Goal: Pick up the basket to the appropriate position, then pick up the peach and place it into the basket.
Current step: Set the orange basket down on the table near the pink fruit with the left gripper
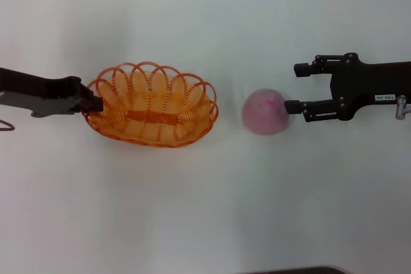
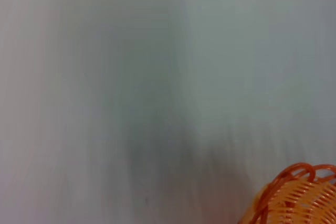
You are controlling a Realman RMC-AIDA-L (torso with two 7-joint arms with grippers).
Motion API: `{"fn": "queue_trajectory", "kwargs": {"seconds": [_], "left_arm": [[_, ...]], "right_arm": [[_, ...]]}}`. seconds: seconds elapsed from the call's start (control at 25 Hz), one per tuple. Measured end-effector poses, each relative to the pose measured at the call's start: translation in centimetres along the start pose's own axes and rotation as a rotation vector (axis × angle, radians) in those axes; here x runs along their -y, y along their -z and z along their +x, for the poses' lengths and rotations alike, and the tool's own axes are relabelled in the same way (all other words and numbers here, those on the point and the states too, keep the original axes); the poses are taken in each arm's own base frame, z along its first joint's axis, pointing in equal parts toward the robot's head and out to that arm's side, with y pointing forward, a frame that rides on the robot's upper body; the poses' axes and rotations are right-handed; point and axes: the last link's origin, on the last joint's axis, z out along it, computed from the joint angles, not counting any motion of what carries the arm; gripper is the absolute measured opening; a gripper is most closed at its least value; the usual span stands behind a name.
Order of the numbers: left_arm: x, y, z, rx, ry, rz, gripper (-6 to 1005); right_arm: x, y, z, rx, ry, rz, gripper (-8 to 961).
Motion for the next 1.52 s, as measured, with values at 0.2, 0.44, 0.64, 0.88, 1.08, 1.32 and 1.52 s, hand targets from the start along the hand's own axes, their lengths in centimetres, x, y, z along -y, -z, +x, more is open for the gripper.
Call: {"fn": "queue_trajectory", "kwargs": {"seconds": [0.2,0.44,0.64,0.88,1.08,1.32,1.52], "left_arm": [[-0.2,0.2,-0.4,-0.035,0.004,-0.002,70],[0.3,0.1,-1.2,-0.055,0.063,-0.038,69],[0.5,-0.1,-1.8,-0.057,0.093,-0.053,68],[0.9,-0.1,-2.4,-0.062,0.113,-0.049,67],[1.5,0.2,-2.6,-0.103,0.127,-0.052,67],[1.8,0.0,-3.0,-0.126,0.129,-0.039,68],[2.0,0.1,-3.2,-0.138,0.137,-0.037,68]], "right_arm": [[0.0,0.0,0.0,0.0,0.001,0.001,824],[0.0,0.1,0.0,0.0,0.0,0.003,824],[0.0,0.1,0.0,0.001,0.001,0.004,824],[0.0,0.1,0.0,0.002,0.001,0.004,824],[0.0,0.0,0.0,0.006,-0.001,0.007,824],[0.0,-0.1,-0.1,0.013,-0.005,0.009,824],[0.0,-0.1,-0.2,0.017,-0.007,0.01,824]]}}
